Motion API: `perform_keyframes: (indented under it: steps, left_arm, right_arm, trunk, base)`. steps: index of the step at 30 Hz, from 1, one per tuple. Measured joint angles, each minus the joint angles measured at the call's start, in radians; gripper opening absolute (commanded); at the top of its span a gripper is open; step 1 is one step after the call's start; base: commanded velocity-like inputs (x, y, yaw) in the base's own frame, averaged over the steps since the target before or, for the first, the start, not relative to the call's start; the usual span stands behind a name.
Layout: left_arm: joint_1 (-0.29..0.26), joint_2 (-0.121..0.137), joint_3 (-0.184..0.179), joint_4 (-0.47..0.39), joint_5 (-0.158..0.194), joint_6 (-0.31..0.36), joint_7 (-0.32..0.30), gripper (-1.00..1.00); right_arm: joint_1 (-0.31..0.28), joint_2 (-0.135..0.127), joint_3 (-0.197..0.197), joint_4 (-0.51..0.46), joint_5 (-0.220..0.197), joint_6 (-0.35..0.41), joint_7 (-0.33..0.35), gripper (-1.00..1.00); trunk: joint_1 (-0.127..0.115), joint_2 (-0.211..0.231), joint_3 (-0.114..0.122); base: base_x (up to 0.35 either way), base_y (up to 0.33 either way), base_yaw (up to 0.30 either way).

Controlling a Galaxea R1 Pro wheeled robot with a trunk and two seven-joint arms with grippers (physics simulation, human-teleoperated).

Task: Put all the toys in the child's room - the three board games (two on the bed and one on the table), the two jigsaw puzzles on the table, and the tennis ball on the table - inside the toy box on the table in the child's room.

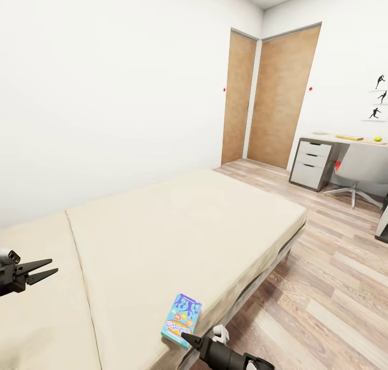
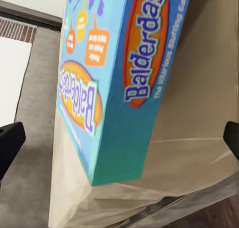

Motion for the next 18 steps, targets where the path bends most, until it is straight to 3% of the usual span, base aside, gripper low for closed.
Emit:
perform_keyframes:
  steps: [4, 18]
  left_arm:
    - [0.000, 0.000, 0.000, 0.000, 0.000, 0.000, 0.000, 1.00]
    - [0.000, 0.000, 0.000, 0.000, 0.000, 0.000, 0.000, 1.00]
  right_arm:
    - [0.000, 0.001, 0.000, 0.000, 0.000, 0.000, -0.001, 1.00]
    - [0.000, 0.001, 0.000, 0.000, 0.000, -0.001, -0.002, 1.00]
  trunk:
    - [0.015, -0.028, -0.013]
    - [0.015, -0.028, -0.013]
  base:
    - [0.000, 0.000, 0.000]
    - [0.000, 0.000, 0.000]
